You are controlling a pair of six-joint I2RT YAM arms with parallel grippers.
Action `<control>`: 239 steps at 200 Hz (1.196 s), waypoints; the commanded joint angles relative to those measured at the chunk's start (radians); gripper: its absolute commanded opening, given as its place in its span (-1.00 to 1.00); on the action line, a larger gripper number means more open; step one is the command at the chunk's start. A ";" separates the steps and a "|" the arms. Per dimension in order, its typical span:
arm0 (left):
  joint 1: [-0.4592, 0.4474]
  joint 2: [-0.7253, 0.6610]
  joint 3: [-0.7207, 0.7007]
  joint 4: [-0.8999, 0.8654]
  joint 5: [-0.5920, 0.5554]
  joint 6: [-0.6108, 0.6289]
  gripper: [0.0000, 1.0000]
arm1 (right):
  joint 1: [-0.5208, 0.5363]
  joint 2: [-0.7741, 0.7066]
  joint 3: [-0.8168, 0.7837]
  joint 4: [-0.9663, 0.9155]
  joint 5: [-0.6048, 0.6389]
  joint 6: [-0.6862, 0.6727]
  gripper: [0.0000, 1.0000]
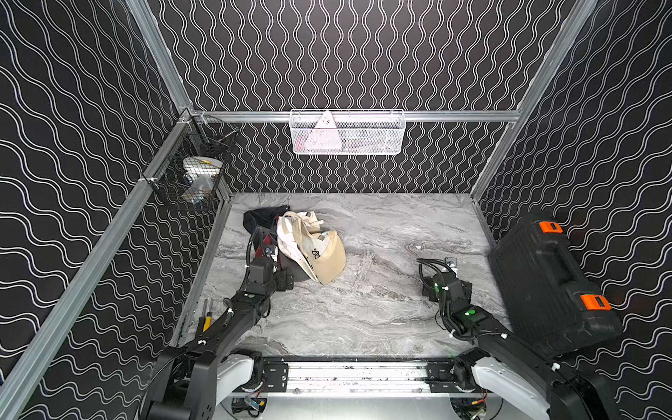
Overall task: Open the adjustable buckle of the baseball cap
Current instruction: Reset both arms
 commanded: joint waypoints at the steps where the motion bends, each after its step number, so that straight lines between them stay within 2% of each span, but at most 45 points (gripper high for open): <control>1: -0.004 0.012 -0.015 0.023 0.039 0.028 0.98 | -0.007 0.074 0.039 0.026 -0.019 0.009 1.00; 29: -0.005 0.077 0.018 0.014 0.026 0.023 0.98 | -0.036 0.199 0.100 0.015 -0.056 0.010 1.00; 48: -0.005 0.118 0.041 0.009 0.063 0.040 0.98 | -0.073 0.249 0.131 0.007 -0.094 0.008 1.00; 68: -0.005 0.127 0.046 0.011 0.063 0.042 0.98 | -0.122 0.227 0.119 0.031 -0.136 0.004 1.00; 88: -0.006 0.089 0.005 0.111 0.061 0.040 0.98 | -0.162 0.185 0.094 0.054 -0.171 0.002 1.00; 107: -0.006 0.086 -0.018 0.185 0.085 0.061 0.98 | -0.168 0.174 0.085 0.070 -0.176 -0.001 1.00; 134: 0.001 0.140 0.018 0.166 0.051 0.038 0.98 | -0.172 0.203 0.096 0.083 -0.189 -0.014 1.00; 171: 0.013 0.227 0.073 0.163 0.059 0.047 0.98 | -0.173 0.201 0.085 0.133 -0.169 -0.029 1.00; 239: 0.027 0.247 0.066 0.247 0.049 0.075 0.98 | -0.174 0.203 0.075 0.177 -0.141 -0.039 1.00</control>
